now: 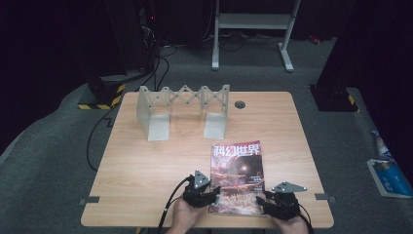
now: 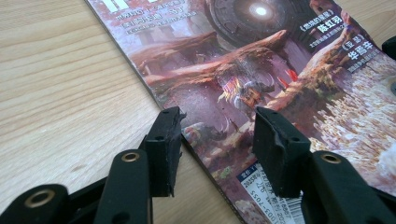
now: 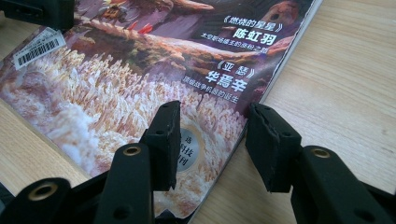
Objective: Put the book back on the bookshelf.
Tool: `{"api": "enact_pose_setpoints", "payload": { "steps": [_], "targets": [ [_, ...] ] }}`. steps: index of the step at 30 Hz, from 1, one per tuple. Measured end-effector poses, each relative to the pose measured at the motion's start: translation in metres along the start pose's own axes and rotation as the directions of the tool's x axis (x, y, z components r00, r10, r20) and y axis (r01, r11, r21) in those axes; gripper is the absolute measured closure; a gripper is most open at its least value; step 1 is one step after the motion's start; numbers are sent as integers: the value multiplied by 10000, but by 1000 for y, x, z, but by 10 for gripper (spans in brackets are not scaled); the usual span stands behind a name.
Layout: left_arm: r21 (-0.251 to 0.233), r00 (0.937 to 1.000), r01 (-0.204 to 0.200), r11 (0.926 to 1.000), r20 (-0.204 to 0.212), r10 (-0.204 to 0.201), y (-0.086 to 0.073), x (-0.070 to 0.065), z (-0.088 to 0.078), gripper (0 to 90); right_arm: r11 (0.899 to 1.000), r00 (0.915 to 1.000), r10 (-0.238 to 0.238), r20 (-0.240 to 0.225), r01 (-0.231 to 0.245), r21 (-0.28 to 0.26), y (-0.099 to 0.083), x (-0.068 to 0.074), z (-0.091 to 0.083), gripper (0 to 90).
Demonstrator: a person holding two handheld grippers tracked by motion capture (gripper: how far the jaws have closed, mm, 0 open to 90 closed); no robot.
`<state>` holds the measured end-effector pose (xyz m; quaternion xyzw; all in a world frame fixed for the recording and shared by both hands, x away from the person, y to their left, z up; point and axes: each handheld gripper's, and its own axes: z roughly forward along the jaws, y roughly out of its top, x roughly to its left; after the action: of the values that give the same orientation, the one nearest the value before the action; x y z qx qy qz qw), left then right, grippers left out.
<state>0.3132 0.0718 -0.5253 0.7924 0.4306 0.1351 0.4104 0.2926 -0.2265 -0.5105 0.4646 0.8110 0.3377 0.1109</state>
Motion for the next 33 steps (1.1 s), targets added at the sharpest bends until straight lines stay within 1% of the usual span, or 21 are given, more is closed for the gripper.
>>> {"api": "enact_pose_setpoints", "payload": {
  "steps": [1,2,4,8,10,13,14,15,16,22,25,28,32,33],
  "targets": [
    [9,10000,-62,10000,-74,62,-1,1,-1,520,10000,10000,-9,-24,9,6,1,1,1,553],
    [23,10000,24,10000,-36,-24,-2,2,-3,520,10000,10000,-58,-49,58,-13,1,1,1,553],
    [15,10000,54,10000,-69,-54,-3,3,-5,520,9999,9999,-105,-85,105,-31,2,3,3,553],
    [-6,9998,68,10000,-161,-68,-6,6,-8,520,9999,9998,-129,-150,129,-28,4,7,5,553],
    [-38,9997,60,10000,-216,-61,-7,8,-10,520,9998,9996,-214,-199,213,-50,5,9,7,553],
    [-92,9994,207,9997,-258,-209,-10,11,-14,520,9997,9994,-245,-234,244,-52,7,12,9,553],
    [-89,9993,243,9997,-283,-246,-11,12,-15,519,9994,9990,-354,-270,353,-50,8,14,11,553],
    [-98,9992,226,9997,-324,-229,-12,13,-16,520,9995,9991,-319,-287,318,-38,9,15,12,553],
    [-105,9992,234,9997,-318,-237,-12,14,-17,519,9993,9988,-380,-294,379,-45,10,15,13,553],
    [-161,9983,395,9991,-416,-402,-16,19,-21,519,9992,9984,-402,-391,398,-103,13,21,17,553],
    [-150,9981,366,9992,-481,-373,-17,22,-24,519,9989,9981,-459,-405,453,-135,14,23,19,553],
    [-206,9972,511,9985,-534,-521,-19,26,-27,519,9986,9976,-521,-465,515,-137,17,27,23,553],
    [-234,9965,538,9983,-631,-552,-21,30,-30,519,9982,9970,-585,-498,576,-185,19,30,26,553],
    [-263,9959,617,9978,-650,-632,-22,31,-31,518,9977,9965,-649,-520,639,-215,20,32,28,553]
  ]
}}
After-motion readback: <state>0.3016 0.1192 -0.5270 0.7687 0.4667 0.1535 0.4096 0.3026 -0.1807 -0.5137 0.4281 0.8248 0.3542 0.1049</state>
